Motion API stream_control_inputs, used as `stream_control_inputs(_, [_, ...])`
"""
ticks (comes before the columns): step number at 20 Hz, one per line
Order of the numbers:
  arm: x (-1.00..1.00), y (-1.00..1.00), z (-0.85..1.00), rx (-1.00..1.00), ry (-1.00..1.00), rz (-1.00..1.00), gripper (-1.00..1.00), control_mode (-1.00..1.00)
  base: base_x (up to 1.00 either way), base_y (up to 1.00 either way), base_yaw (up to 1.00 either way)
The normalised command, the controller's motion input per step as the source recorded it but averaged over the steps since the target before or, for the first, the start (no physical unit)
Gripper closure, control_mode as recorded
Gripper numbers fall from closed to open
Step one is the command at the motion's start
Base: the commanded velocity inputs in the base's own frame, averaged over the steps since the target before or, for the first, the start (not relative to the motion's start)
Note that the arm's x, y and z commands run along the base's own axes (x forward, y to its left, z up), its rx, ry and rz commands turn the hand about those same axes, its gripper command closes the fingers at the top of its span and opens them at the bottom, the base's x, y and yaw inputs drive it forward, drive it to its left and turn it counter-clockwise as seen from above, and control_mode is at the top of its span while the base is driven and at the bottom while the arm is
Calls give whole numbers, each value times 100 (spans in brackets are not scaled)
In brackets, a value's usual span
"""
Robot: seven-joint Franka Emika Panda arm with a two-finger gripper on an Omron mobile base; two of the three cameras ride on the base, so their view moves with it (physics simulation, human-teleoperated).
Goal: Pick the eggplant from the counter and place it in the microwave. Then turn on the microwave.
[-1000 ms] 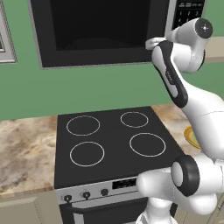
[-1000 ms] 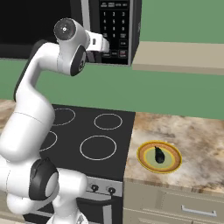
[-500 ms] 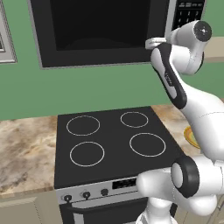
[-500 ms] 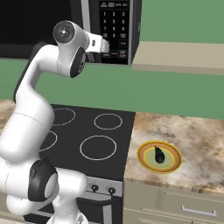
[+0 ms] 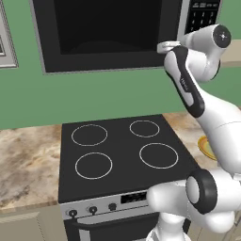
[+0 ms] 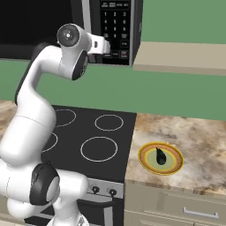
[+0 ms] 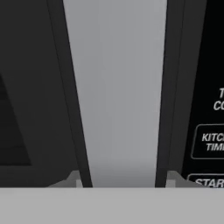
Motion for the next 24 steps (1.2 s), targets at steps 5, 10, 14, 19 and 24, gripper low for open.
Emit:
stream_control_inputs(5, [0, 23, 2, 4, 15, 17, 100, -100, 0, 0, 0])
stream_control_inputs(10, [-26, 24, 11, 0, 16, 14, 100, -100, 0, 0, 0])
stream_control_inputs(14, [-37, 22, 13, 0, 6, 7, 100, -100, 0, 0, 0])
stream_control_inputs(19, [-40, 27, 15, 0, 0, 4, 100, -100, 0, 0, 0])
stream_control_inputs(24, [-44, 26, 17, 0, 0, 0, 100, -100, 0, 0, 0])
